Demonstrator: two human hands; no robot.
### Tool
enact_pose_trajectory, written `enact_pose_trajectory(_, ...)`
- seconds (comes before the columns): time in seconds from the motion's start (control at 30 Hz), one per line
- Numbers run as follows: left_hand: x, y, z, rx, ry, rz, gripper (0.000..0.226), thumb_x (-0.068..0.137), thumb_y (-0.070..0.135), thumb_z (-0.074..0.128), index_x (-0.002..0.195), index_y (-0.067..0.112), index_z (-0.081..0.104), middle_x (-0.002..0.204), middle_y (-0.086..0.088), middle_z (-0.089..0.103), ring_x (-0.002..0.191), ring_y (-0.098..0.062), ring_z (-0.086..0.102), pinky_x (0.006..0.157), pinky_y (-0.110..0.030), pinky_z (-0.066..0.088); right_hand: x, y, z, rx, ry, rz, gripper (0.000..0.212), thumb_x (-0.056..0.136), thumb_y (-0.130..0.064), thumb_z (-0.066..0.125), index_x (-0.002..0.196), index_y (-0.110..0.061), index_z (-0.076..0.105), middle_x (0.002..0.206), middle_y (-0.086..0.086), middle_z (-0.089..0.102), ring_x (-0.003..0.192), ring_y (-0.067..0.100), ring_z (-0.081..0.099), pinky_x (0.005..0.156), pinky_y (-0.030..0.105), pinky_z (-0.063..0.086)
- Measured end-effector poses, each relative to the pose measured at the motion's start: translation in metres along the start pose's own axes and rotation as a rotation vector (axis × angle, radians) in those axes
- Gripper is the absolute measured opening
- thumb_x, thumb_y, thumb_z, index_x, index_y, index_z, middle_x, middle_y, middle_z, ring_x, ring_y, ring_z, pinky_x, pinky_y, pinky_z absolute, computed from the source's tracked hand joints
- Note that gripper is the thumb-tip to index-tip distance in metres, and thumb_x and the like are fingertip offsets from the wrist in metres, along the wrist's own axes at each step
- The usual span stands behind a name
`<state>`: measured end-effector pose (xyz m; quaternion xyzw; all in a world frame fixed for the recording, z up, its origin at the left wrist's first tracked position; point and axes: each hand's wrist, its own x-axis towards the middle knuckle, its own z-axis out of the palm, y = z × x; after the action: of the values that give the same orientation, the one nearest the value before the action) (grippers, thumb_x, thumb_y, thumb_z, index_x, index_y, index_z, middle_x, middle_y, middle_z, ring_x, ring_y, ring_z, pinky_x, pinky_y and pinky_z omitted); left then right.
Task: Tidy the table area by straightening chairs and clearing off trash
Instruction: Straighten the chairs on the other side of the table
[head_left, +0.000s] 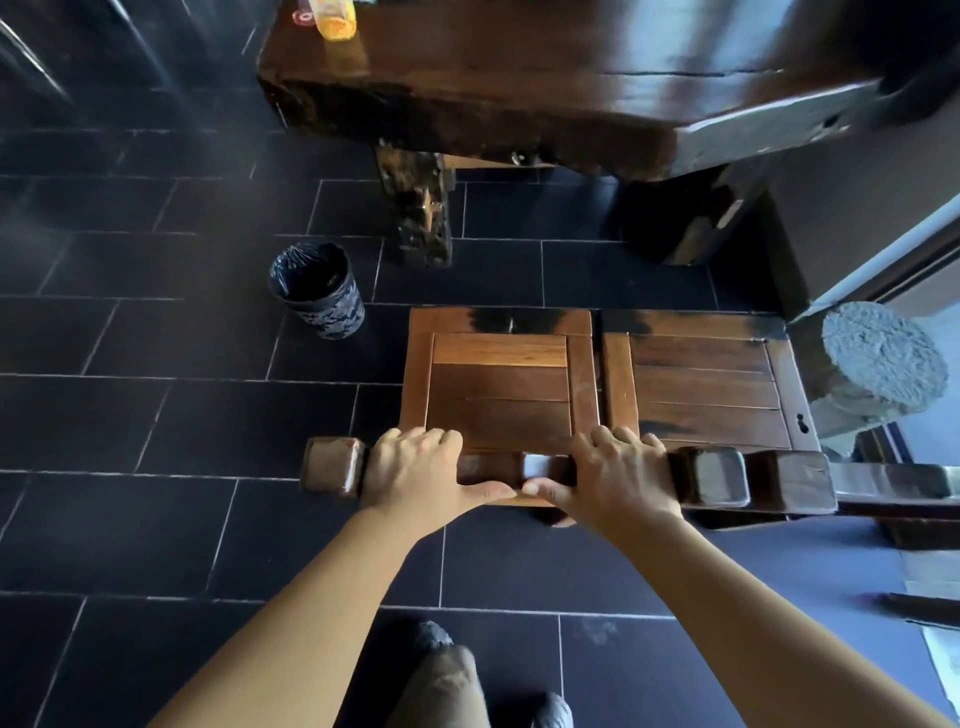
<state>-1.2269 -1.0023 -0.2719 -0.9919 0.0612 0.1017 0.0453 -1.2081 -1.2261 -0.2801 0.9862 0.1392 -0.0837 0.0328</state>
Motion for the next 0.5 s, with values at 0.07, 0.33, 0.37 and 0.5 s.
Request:
enact_pose_trajectory(0.07,-0.0002,0.0001,-0.0008,0.005,-0.010,-0.009,0.089,0.066,0.096,0.020,0.098,0.024,0.060,0.103,0.006,0.069,0.102,-0.018,0.062,0.087,-0.036,0.040,0.0001,-0.0001,-0.0009,-0.010,0.009,-0.012,0.108,0.065,-0.100,0.000,0.098,-0.022,0.066,0.093,-0.002,0.070,0.093,0.023,0.066,0.076,0.038,0.046)
enact_pose_trajectory(0.33,0.0000,0.0003,0.0038,0.029,0.016,-0.019,0.091,0.065,0.098,0.017,0.097,0.024,0.059,0.102,0.007,0.068,0.101,-0.018,0.062,0.090,-0.036,0.039,0.0005,0.0025,0.0024,0.032,0.044,-0.019,0.116,0.059,-0.099,-0.015,0.099,-0.025,0.065,0.104,-0.004,0.070,0.103,0.022,0.064,0.083,0.039,0.048)
enact_pose_trajectory(0.37,-0.0003,0.0002,0.0042,0.033,0.020,-0.019,0.091,0.065,0.098,0.016,0.095,0.024,0.059,0.100,0.007,0.069,0.099,-0.018,0.062,0.089,-0.036,0.039,-0.0001,0.0024,0.0032,0.035,0.041,-0.020,0.116,0.059,-0.099,-0.015,0.098,-0.026,0.066,0.103,-0.004,0.071,0.103,0.022,0.064,0.082,0.038,0.048)
enact_pose_trajectory(0.5,0.0009,-0.0009,0.0030,0.029,-0.002,-0.016,0.096,0.061,0.098,0.010,0.098,0.024,0.059,0.101,0.007,0.068,0.100,-0.018,0.061,0.090,-0.036,0.040,0.0017,0.0023,0.0026,0.027,0.033,-0.024,0.118,0.058,-0.098,-0.017,0.106,-0.028,0.065,0.107,-0.007,0.070,0.105,0.020,0.063,0.083,0.037,0.046)
